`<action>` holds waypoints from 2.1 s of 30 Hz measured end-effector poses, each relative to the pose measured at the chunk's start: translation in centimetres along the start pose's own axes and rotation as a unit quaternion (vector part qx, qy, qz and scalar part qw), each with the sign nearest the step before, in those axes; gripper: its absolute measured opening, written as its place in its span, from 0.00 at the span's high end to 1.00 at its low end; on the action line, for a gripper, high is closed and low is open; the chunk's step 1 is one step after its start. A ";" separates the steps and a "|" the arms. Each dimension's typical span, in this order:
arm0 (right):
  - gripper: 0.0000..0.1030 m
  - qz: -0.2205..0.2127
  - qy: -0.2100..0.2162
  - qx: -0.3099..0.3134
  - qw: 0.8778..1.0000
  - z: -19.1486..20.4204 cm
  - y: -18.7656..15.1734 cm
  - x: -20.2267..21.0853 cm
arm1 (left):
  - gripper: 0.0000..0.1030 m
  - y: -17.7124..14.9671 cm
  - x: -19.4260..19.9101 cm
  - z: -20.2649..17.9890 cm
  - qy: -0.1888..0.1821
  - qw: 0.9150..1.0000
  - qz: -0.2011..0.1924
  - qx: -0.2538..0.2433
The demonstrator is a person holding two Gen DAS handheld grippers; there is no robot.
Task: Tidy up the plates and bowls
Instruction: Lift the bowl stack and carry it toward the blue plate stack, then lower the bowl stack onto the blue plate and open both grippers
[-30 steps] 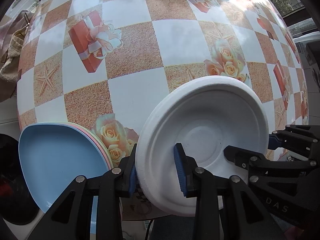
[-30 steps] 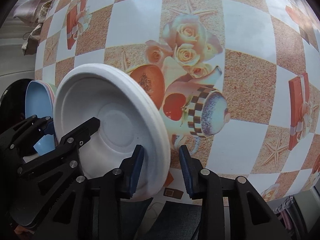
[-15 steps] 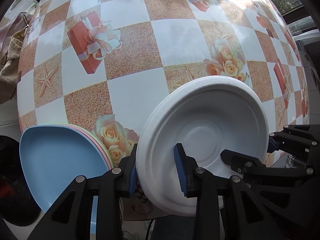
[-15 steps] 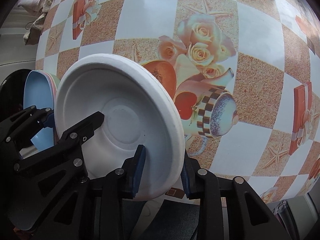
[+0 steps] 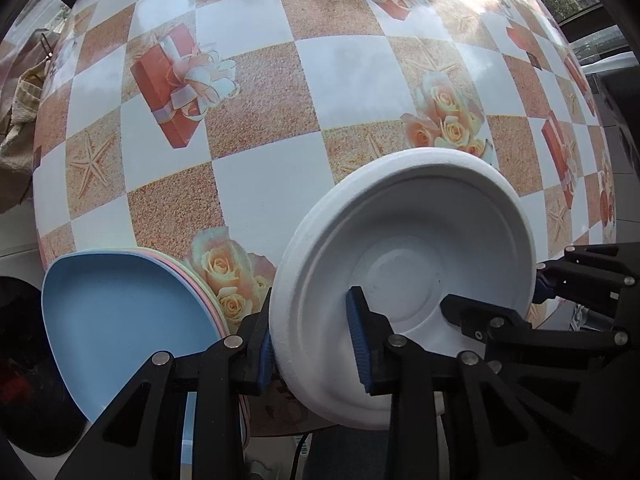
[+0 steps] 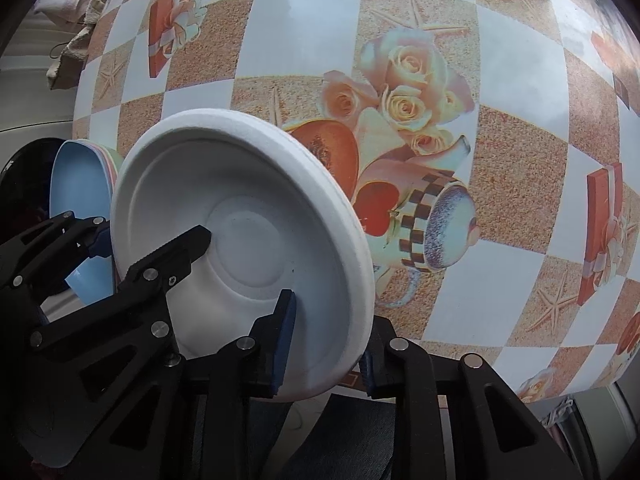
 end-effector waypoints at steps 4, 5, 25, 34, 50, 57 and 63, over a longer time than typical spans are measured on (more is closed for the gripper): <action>0.71 -0.004 -0.002 0.000 1.000 0.3 0.3 0.9 | 0.65 0.0 0.9 0.0 0.000 1.000 -0.008 -0.002; 0.71 -0.006 -0.003 0.000 1.000 0.3 0.4 1.2 | 0.65 0.1 1.2 0.1 0.000 1.000 -0.010 -0.002; 0.71 -0.037 -0.015 0.066 0.997 4.9 2.5 6.0 | 0.65 -0.7 7.6 4.2 -0.001 0.997 -0.066 0.043; 0.71 -0.038 -0.023 0.106 0.993 7.4 2.3 6.2 | 0.65 -2.3 8.6 7.0 0.007 0.994 -0.079 0.075; 0.71 -0.017 -0.031 0.188 0.981 13.5 2.1 4.1 | 0.65 -5.7 8.8 11.7 0.015 0.986 -0.081 0.146; 0.71 -0.007 -0.037 0.214 0.976 15.3 2.6 2.7 | 0.65 -7.4 8.5 13.4 0.021 0.982 -0.075 0.173; 0.70 0.004 -0.044 0.221 0.974 16.7 3.2 1.2 | 0.65 -8.3 7.7 14.3 0.022 0.980 -0.065 0.189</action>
Point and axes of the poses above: each gripper's, at about its wrist camera, not at the fingertips, and x roughly against the way its jaws point, z to its left, y to its top, the point moved 8 cm from there along -x, roughly the way its jaws point, and after that the axes turned 3 degrees about -z, right-handed, at the moved point
